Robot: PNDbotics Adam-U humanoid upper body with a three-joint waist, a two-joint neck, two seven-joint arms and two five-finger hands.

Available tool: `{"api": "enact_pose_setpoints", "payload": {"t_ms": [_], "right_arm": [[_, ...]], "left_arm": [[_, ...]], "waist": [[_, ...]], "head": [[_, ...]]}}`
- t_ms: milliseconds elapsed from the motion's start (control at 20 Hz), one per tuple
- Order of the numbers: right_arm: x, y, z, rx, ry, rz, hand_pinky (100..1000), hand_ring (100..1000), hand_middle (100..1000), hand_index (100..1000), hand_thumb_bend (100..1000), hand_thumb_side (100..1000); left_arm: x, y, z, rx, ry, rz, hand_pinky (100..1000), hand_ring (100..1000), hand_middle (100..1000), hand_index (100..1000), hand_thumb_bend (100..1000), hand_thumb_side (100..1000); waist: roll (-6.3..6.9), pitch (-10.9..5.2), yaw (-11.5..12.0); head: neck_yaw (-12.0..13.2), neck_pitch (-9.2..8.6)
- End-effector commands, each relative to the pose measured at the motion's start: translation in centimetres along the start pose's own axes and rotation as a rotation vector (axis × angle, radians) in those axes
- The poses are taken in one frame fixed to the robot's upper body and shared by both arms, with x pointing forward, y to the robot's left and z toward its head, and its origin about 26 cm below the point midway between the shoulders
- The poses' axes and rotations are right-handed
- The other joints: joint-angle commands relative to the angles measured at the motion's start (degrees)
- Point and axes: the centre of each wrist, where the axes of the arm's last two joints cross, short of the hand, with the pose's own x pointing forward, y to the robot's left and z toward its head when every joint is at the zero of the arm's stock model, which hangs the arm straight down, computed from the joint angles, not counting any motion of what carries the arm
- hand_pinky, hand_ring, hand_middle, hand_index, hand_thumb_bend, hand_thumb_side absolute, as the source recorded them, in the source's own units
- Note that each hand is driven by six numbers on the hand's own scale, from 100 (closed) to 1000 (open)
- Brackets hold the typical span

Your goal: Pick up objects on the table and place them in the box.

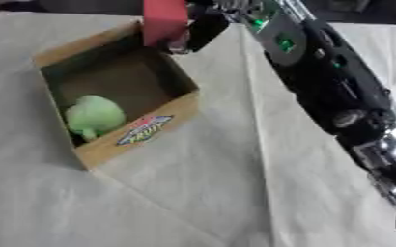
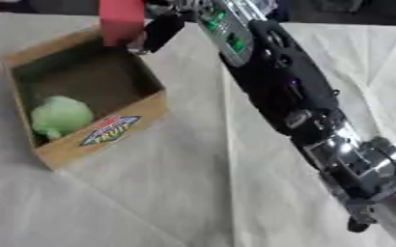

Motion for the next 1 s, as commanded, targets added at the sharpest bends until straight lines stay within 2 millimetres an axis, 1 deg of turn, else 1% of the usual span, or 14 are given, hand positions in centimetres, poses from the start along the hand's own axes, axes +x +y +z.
{"api": "enact_pose_setpoints", "payload": {"t_ms": [50, 350, 500, 800, 900, 1000], "right_arm": [[0.9, -0.3, -1.3, -0.003, -0.018, 0.01, 817, 754, 586, 841, 198, 513], [2.8, 1.4, -3.7, 0.035, -0.061, 0.011, 818, 755, 587, 841, 201, 527], [3.4, 2.6, -4.8, 0.058, -0.063, 0.017, 820, 758, 590, 840, 215, 532], [3.5, 5.0, -6.4, 0.101, -0.038, 0.052, 831, 783, 606, 848, 274, 531], [3.5, 5.4, -6.7, 0.107, -0.035, 0.073, 837, 792, 629, 867, 293, 535], [3.4, 5.7, -6.9, 0.112, -0.032, 0.091, 846, 803, 671, 896, 311, 544]], "left_arm": [[0.7, 0.0, -0.7, -0.007, -0.039, 0.01, 638, 797, 1000, 722, 297, 1000], [0.8, -0.2, -0.8, -0.01, -0.045, 0.024, 638, 797, 1000, 721, 297, 1000], [0.9, -0.3, -0.8, -0.013, -0.046, 0.029, 638, 797, 1000, 721, 297, 1000], [0.9, -0.4, -0.8, -0.015, -0.047, 0.035, 638, 797, 1000, 721, 296, 1000], [0.9, -0.4, -0.8, -0.015, -0.045, 0.036, 638, 797, 1000, 721, 294, 1000], [0.9, -0.4, -0.8, -0.016, -0.044, 0.037, 637, 797, 1000, 721, 294, 1000]], "waist": [[0.4, -1.01, 0.33], [0.34, -0.78, 0.9], [0.31, -0.66, 1.23], [0.16, -0.42, 1.71], [0.09, -0.38, 1.7], [0.06, -0.39, 1.67]], "head": [[-0.69, -0.56], [-2.33, -0.67], [-2.82, -0.73], [-3.44, -0.79], [-3.57, -0.72], [-3.65, -0.78]]}}
